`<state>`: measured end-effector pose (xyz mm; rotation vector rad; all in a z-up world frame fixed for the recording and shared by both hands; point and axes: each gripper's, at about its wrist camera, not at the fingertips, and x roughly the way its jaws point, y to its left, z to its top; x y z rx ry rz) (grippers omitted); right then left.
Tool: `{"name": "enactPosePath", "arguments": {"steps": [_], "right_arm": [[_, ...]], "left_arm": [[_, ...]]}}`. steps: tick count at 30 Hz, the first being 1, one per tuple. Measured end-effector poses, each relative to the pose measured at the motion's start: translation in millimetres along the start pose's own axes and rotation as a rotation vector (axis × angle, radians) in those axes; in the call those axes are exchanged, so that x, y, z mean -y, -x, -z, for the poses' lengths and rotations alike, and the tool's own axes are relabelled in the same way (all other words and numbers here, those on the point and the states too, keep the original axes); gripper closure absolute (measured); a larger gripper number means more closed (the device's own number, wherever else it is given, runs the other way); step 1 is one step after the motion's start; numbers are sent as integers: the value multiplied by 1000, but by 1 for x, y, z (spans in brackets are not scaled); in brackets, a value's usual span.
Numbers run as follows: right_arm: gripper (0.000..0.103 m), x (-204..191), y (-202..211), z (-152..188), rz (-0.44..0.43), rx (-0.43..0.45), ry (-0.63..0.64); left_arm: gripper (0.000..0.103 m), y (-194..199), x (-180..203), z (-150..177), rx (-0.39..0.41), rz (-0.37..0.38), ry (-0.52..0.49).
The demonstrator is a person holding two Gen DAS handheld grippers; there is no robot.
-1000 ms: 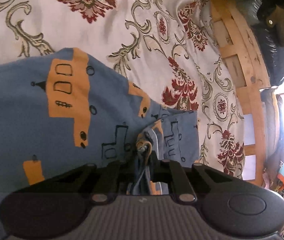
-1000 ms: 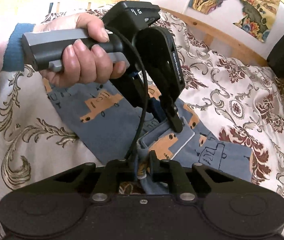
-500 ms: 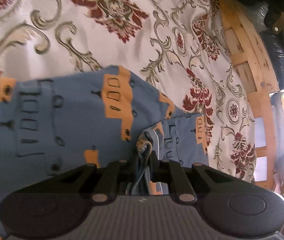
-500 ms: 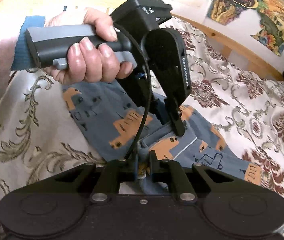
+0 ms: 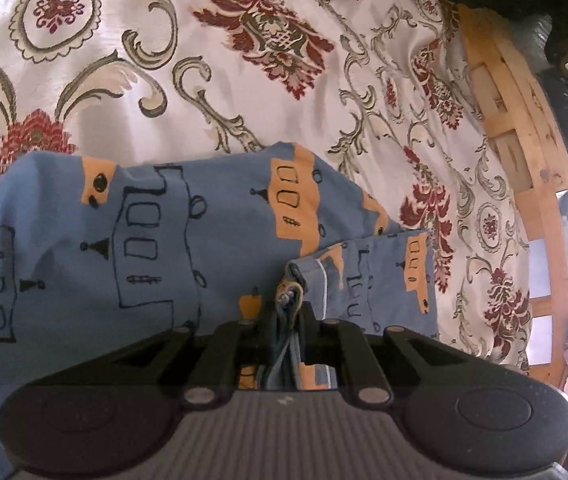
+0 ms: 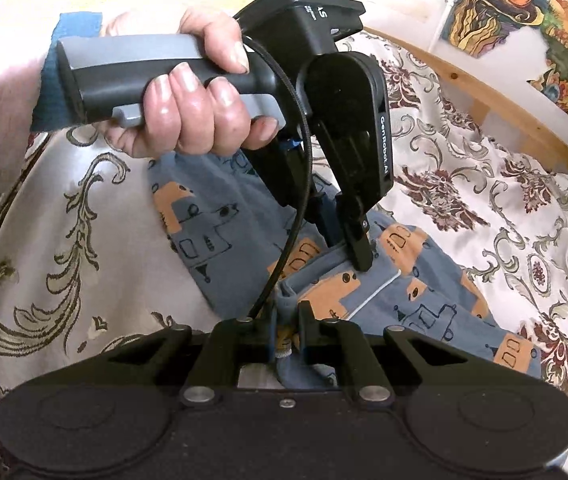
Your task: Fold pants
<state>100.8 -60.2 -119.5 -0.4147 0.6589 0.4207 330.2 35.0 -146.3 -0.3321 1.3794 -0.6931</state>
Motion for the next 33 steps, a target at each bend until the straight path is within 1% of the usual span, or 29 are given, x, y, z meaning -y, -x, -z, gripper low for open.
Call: {"name": "enactPosePath", "arguments": {"steps": [8, 11, 12, 14, 15, 16, 17, 18, 19, 20, 21, 22, 23, 24, 25, 26, 27, 28, 29, 30, 31, 33], "right_arm": [[92, -1, 0, 1, -5, -8, 10], [91, -2, -3, 1, -14, -33, 34], [90, -3, -4, 2, -19, -43, 45], [81, -1, -2, 3, -28, -38, 32], [76, 2, 3, 4, -37, -33, 19], [66, 6, 9, 5, -39, -26, 9], [55, 12, 17, 6, -36, -12, -1], [49, 20, 28, 9, -25, 7, -11], [40, 29, 38, 11, -4, 20, -17], [37, 38, 45, 14, 34, 25, -24], [37, 50, 50, 17, 87, 22, -32], [37, 60, 54, 20, 136, 9, -39], [43, 73, 54, 24, 174, -7, -48], [50, 89, 52, 29, 193, -29, -67], [71, 103, 48, 33, 182, -51, -93], [87, 118, 42, 38, 150, -81, -130], [91, 128, 35, 42, 112, -110, -158], [92, 137, 25, 49, 58, -148, -180], [93, 143, 17, 57, 21, -189, -185], [94, 143, 11, 64, 13, -217, -169], [95, 144, 9, 71, 29, -229, -141], [93, 147, 13, 83, 77, -231, -89]], "left_arm": [[89, -3, -6, 0, -11, 12, 11], [85, -2, -6, 1, -8, 11, 5], [81, 0, -5, 2, -5, 7, 2], [74, 5, -1, 5, 15, -13, -21], [67, 9, 3, 7, 32, -32, -33], [62, 14, 6, 10, 53, -51, -41], [60, 21, 9, 14, 80, -70, -49], [56, 28, 14, 19, 109, -94, -64], [54, 35, 20, 23, 134, -114, -83], [53, 42, 26, 29, 162, -136, -105], [50, 47, 34, 35, 187, -151, -124], [49, 52, 42, 43, 211, -159, -147], [47, 54, 49, 49, 227, -153, -169], [45, 54, 57, 57, 240, -136, -192], [43, 50, 65, 65, 247, -106, -214], [41, 42, 71, 71, 245, -68, -233], [41, 32, 76, 73, 226, -49, -242], [41, 18, 80, 74, 188, -52, -245], [41, 3, 80, 74, 146, -78, -253], [50, -9, 76, 74, 118, -126, -254], [63, -15, 70, 73, 104, -150, -241], [70, -8, 54, 72, 115, -111, -197]]}}
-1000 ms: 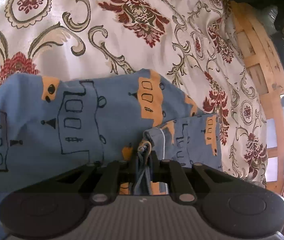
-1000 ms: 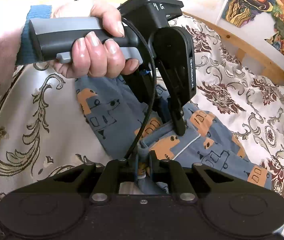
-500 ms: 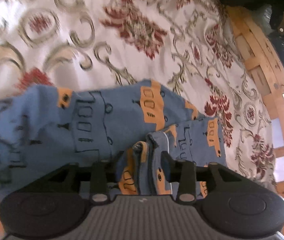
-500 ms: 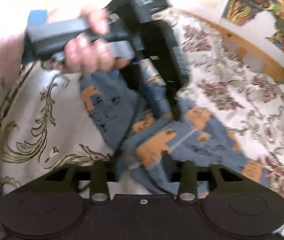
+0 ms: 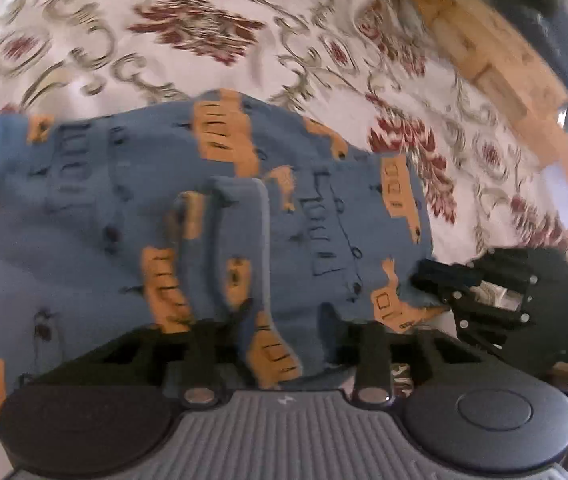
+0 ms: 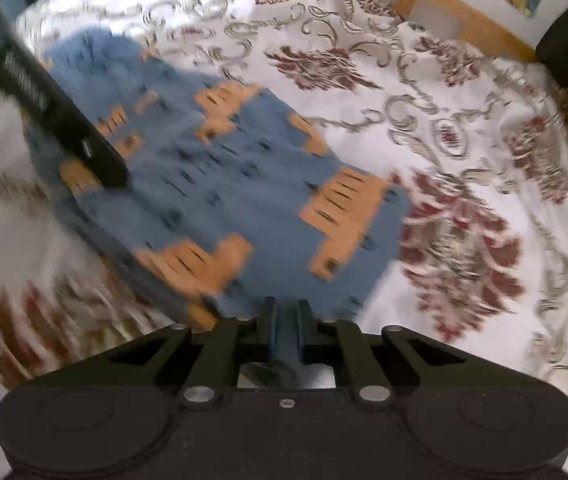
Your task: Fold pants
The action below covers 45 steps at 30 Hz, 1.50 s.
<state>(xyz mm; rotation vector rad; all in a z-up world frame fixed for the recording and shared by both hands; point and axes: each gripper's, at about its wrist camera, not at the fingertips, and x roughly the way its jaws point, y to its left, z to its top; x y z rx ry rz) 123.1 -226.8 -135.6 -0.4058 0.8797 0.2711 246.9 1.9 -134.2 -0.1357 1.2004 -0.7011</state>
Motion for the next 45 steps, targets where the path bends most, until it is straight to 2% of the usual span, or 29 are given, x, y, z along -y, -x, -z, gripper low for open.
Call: {"name": "enactPosePath", "arguments": {"steps": [3, 5, 6, 7, 10, 11, 14, 16, 19, 21, 22, 23, 25, 29, 31, 33, 35, 37, 40, 43, 45], "right_arm": [[87, 19, 9, 5, 23, 0, -73], [87, 28, 18, 0, 21, 47, -105], [87, 29, 19, -5, 28, 70, -92], [86, 30, 19, -12, 31, 91, -84], [71, 37, 6, -36, -2, 144, -113], [72, 41, -2, -42, -14, 161, -132], [73, 55, -31, -54, -16, 131, -194], [73, 62, -40, -49, -8, 106, -239], [69, 71, -40, -38, -3, 115, -305], [62, 70, -30, -36, 2, 133, -321], [52, 66, -23, -36, 3, 146, -318], [41, 61, -16, -37, 0, 162, -313], [29, 47, -3, -37, -11, 184, -290], [28, 17, -18, -36, 24, 95, -170], [28, 16, -27, -33, 15, 69, -187], [28, 17, -18, -36, 9, 101, -216], [21, 12, -3, -43, 20, 156, -209], [17, -2, 11, -51, 27, 208, -180], [10, -32, 23, -62, -17, 257, -130], [4, -62, 26, -68, -59, 304, -79], [2, -81, 25, -72, -56, 333, -50]], "left_arm": [[70, 15, -20, 2, -7, 44, 103], [46, 28, -15, 4, 30, -10, 89], [28, 35, -7, 5, 68, -54, 49], [25, 41, 2, 4, 118, -74, 6], [25, 40, 15, -7, 208, 10, -45], [25, 34, 16, -14, 215, 31, -40], [26, 7, 10, -29, 183, 4, -28], [32, -8, -2, -30, 143, -21, -18], [31, -4, -8, -26, 154, 0, -18], [26, -3, -6, -27, 158, -7, -18], [19, -2, -4, -26, 161, -19, -15], [19, 1, -3, -25, 165, -29, -14], [19, 6, 0, -22, 164, -33, -25], [15, 9, -2, -20, 158, -90, -10], [15, 14, -4, -19, 151, -116, 11], [15, 24, -6, -17, 162, -142, 38], [13, 38, -9, -12, 175, -179, 70], [11, 54, -13, -6, 180, -235, 110], [8, 83, -22, 4, 190, -330, 143], [1, 120, -40, 25, 289, -399, 164], [1, 137, -58, 40, 355, -431, 196]]}}
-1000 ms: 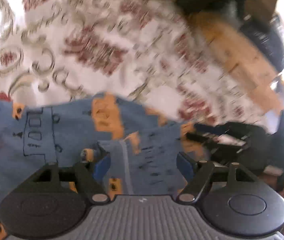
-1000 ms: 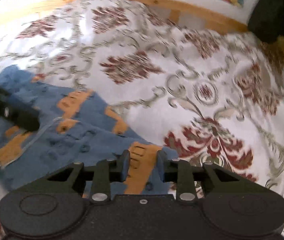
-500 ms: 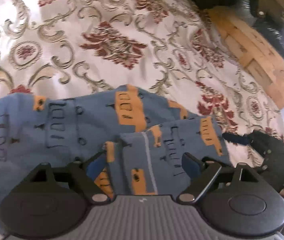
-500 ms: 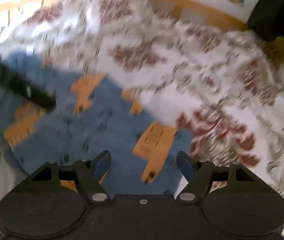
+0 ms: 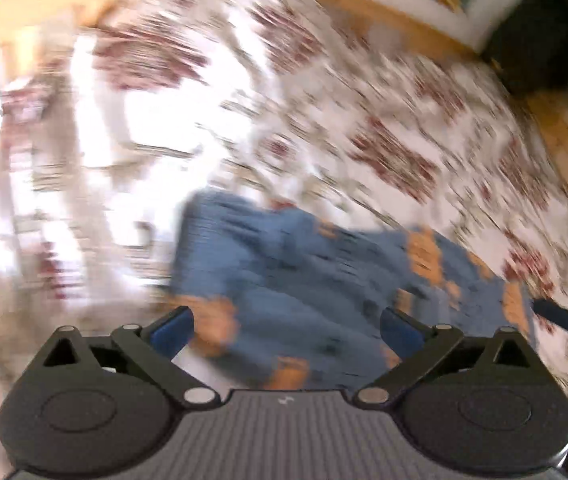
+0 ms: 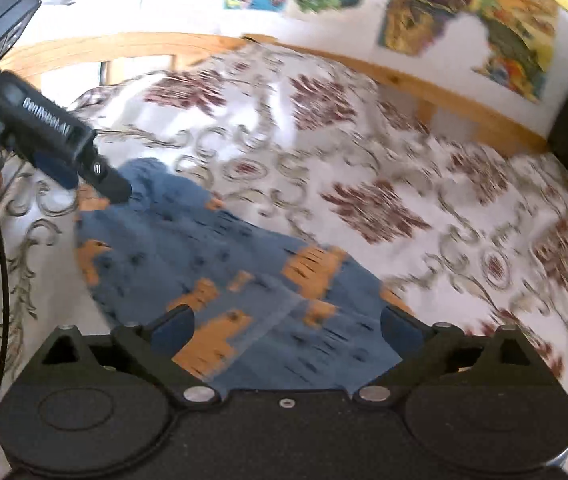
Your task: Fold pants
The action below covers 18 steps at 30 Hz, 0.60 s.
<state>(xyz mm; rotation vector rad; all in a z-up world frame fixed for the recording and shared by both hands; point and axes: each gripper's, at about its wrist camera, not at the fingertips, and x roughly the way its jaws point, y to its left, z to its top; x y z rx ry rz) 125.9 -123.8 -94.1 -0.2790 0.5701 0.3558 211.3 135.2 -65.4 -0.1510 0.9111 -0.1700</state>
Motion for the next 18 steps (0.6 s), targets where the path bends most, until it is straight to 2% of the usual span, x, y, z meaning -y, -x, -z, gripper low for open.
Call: {"name": "enactPosePath", "arguments": {"steps": [2, 4, 5, 8, 11, 13, 18], "right_arm": [[1, -13, -4, -1, 25, 20, 22], [1, -23, -11, 0, 84, 34, 61], [1, -29, -15, 2, 128, 34, 92], [1, -42, -28, 8, 181, 27, 184], [1, -46, -41, 16, 189, 8, 230], [1, -47, -44, 18, 188, 12, 233], [1, -46, -51, 20, 174, 11, 219]], "left_arm": [[2, 0, -22, 3, 21, -25, 46], [2, -4, -34, 0, 34, -18, 46], [2, -7, -35, -3, 41, -13, 30], [3, -17, -27, -11, 71, -23, -71], [8, -27, -16, -12, 89, -44, -143], [15, -31, -10, -10, 93, -43, -158], [15, -32, -12, -11, 106, 9, -142]]}}
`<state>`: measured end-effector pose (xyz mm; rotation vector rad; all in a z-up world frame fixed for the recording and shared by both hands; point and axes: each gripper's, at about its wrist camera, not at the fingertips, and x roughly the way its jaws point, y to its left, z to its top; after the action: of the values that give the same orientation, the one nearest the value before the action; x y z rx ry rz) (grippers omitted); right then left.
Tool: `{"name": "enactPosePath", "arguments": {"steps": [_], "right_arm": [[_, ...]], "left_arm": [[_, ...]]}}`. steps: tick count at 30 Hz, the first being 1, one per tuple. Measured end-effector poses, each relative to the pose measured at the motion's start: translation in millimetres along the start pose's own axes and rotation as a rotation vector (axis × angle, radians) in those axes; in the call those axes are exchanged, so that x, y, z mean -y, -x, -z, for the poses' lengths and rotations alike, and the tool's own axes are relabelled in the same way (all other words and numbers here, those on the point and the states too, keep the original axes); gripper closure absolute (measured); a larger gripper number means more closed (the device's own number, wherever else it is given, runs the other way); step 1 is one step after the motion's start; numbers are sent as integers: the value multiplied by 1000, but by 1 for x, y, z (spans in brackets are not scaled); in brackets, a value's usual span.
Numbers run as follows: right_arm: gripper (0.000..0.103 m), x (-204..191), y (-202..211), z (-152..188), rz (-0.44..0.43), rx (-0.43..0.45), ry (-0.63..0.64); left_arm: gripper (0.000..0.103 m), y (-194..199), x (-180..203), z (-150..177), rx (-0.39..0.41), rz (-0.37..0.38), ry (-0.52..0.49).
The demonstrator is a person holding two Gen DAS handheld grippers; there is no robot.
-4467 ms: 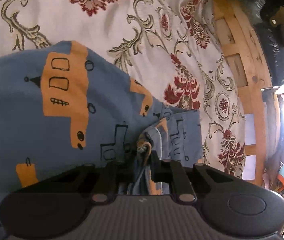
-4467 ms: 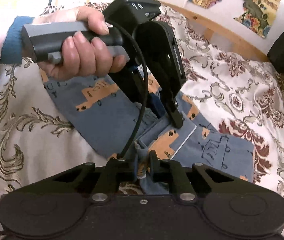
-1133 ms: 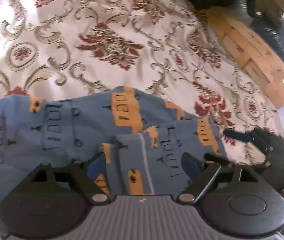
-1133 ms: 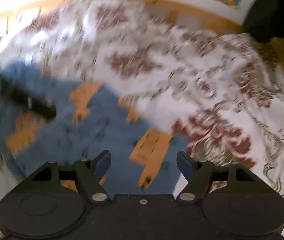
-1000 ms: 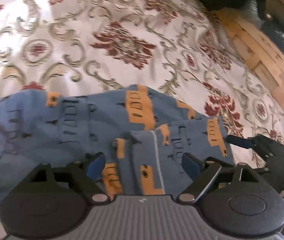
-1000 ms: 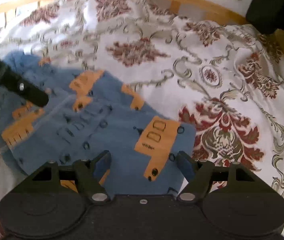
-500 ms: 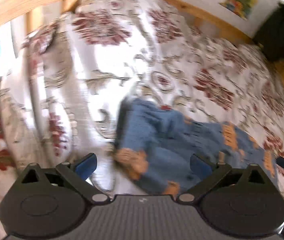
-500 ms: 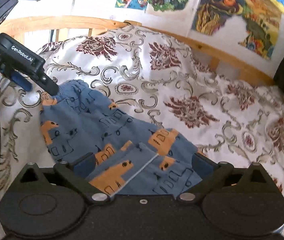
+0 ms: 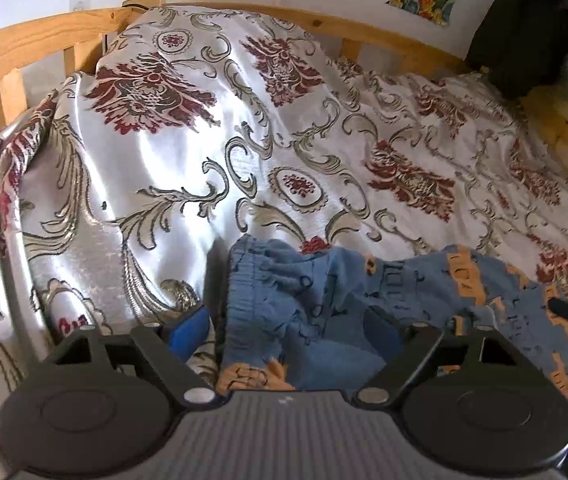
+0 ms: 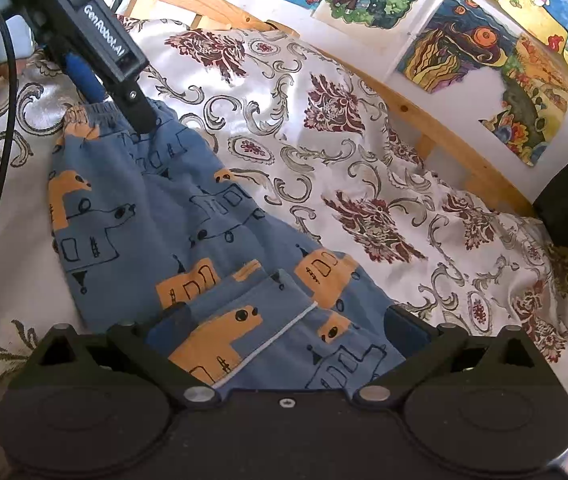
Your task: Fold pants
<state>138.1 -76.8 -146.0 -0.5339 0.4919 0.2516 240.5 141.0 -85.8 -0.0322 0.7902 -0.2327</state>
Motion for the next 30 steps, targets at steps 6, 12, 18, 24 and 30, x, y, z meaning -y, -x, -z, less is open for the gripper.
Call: {"name": "enactPosePath", "arguments": {"steps": [6, 12, 18, 24, 30], "right_arm": [[1, 1, -3, 2, -10, -6, -15], [1, 2, 0, 0, 1, 5, -23], [1, -2, 3, 0, 11, 14, -5], [1, -1, 3, 1, 7, 13, -14], [1, -2, 3, 1, 6, 11, -10]], "left_arm": [[12, -13, -14, -6, -52, 78, 30], [11, -17, -11, -10, -46, 118, 9], [11, -26, -19, -11, -110, 109, 49], [8, -29, -20, -9, -132, 122, 23], [16, -30, -11, -7, -141, 81, -22]]}}
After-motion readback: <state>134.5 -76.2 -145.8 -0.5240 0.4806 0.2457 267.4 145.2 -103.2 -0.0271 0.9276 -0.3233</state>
